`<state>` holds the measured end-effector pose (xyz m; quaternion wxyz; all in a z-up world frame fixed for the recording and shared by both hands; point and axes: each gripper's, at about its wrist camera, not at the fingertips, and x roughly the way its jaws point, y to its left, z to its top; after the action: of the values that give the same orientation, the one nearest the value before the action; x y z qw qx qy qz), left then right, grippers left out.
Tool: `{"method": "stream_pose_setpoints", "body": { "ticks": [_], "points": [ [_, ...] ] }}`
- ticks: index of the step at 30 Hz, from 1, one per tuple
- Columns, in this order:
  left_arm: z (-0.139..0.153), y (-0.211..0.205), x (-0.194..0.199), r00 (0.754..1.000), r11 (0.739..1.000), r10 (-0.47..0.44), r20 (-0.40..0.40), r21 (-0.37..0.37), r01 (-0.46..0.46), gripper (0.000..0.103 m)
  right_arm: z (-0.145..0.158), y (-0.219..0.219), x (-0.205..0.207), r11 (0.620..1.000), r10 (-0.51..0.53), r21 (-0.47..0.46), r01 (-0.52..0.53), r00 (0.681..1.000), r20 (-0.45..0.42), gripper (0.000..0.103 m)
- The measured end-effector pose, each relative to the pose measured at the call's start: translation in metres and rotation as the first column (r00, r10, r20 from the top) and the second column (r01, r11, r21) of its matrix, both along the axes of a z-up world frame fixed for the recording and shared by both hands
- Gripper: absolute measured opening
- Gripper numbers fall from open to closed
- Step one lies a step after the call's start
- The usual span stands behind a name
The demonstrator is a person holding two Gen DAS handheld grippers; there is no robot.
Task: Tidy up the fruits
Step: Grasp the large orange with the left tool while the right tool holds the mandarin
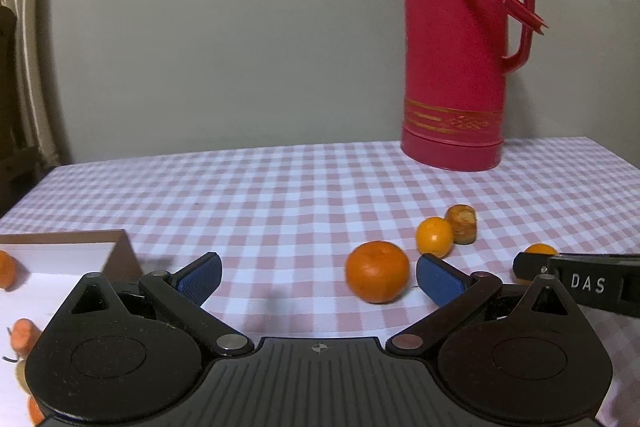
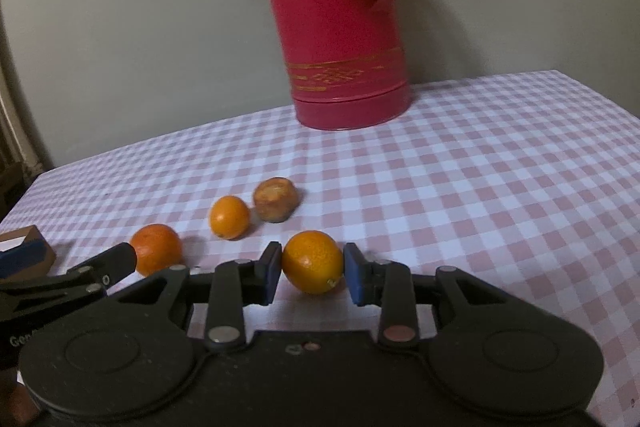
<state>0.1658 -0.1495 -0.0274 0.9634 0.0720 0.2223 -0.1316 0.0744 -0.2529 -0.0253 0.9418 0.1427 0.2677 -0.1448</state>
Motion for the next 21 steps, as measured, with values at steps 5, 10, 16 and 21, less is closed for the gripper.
{"method": "stream_pose_setpoints", "body": {
  "ticks": [5,10,16,21],
  "points": [
    [-0.003,-0.01,0.004,1.0,1.0,-0.014,-0.01,-0.012,0.014,0.103,-0.003,-0.003,0.001,1.0,0.003,0.01,-0.003,1.0,-0.001,0.026],
    [-0.004,-0.017,0.008,1.0,1.0,-0.026,-0.016,-0.019,0.025,0.096,-0.003,-0.004,0.0,1.0,0.005,0.022,-0.005,1.0,-0.001,0.028],
    [-0.009,-0.018,0.023,0.994,0.998,-0.05,-0.098,-0.048,0.045,0.066,-0.003,-0.004,0.001,1.0,0.003,0.022,-0.003,1.0,-0.001,0.028],
    [-0.012,-0.025,0.024,0.99,0.997,-0.077,-0.118,-0.038,0.073,0.064,-0.004,-0.004,0.002,1.0,0.003,0.022,-0.003,1.0,-0.003,0.029]
  ]
}}
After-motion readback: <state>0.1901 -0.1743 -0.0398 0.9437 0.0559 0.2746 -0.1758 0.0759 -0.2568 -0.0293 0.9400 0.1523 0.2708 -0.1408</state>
